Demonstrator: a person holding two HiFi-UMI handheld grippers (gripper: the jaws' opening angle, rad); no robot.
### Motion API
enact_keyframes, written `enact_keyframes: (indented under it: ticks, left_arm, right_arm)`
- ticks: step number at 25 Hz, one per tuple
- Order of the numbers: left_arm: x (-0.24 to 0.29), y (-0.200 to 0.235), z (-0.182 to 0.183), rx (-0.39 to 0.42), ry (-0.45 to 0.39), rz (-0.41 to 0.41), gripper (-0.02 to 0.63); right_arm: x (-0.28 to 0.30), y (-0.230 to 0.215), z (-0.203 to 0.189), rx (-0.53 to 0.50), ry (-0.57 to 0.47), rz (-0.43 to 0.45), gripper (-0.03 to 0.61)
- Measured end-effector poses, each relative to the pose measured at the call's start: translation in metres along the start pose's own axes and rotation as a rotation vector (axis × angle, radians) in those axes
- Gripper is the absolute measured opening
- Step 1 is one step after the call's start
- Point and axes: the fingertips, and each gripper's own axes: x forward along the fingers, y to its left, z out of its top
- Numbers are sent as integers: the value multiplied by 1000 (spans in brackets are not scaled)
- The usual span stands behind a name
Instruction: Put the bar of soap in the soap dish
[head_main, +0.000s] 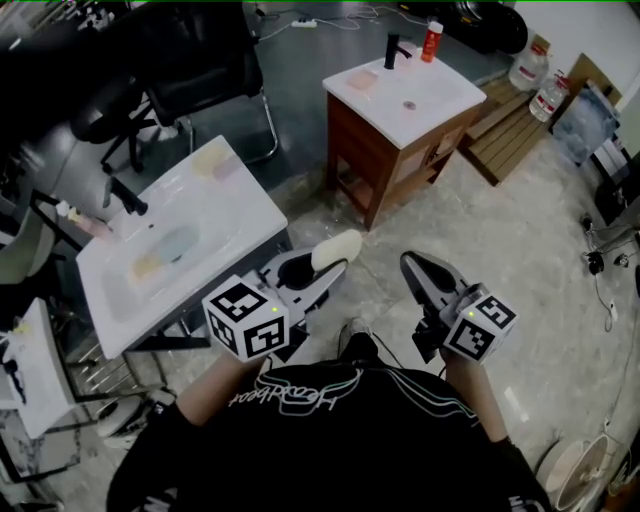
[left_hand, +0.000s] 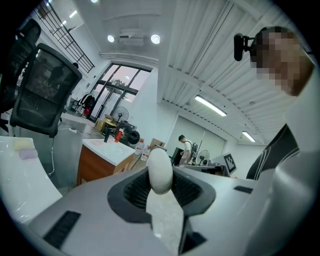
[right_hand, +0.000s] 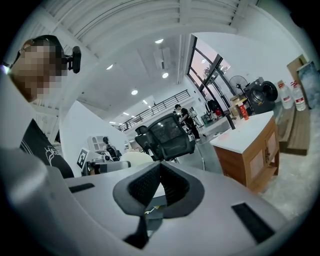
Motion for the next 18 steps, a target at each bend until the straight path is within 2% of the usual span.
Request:
enact_keyframes:
  ticks: [9, 18]
  left_arm:
    - [87, 26, 25, -21, -2, 27, 129]
    - [161, 37, 45, -7, 4, 61, 129]
  right_arm:
    - [15, -78, 43, 4, 33, 40, 26]
    - [13, -151, 86, 16, 11, 60, 26]
